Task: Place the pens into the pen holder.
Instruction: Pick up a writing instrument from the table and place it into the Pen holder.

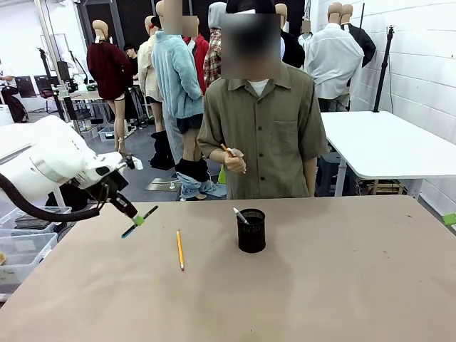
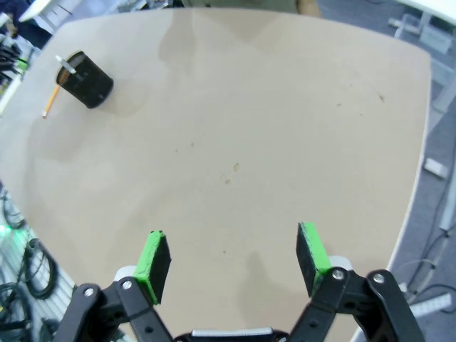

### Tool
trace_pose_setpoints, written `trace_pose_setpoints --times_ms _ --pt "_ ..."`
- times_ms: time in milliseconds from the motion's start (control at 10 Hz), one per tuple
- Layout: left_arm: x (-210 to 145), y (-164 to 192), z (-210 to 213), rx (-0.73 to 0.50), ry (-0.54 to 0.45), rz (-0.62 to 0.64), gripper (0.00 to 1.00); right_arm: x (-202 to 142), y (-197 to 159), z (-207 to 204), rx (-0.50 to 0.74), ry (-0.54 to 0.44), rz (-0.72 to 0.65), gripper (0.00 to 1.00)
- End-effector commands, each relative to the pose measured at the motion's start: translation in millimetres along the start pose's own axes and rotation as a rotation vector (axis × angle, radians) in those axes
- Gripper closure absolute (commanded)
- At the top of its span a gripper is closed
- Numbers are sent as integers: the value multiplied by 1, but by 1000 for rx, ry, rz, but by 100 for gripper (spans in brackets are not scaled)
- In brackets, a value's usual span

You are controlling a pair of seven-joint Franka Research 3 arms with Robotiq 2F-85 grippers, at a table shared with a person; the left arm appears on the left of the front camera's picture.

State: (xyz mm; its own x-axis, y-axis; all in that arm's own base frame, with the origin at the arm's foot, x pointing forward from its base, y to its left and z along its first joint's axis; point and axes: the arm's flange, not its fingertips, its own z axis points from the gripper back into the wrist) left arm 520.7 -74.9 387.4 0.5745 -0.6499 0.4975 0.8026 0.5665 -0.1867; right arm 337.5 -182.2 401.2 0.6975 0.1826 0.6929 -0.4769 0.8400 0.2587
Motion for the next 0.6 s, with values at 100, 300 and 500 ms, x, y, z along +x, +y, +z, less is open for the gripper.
trace_pose_setpoints --times_ms 100,300,500 --pt "4 -11 -5 -187 -161 -207 100 -1 0 0 -5 13 17 11" --pt "25 -27 -16 -274 -290 -307 100 -1 0 0 -5 13 17 11" --pt "47 -41 -33 -317 -395 -341 100 -1 0 0 -5 13 17 11"
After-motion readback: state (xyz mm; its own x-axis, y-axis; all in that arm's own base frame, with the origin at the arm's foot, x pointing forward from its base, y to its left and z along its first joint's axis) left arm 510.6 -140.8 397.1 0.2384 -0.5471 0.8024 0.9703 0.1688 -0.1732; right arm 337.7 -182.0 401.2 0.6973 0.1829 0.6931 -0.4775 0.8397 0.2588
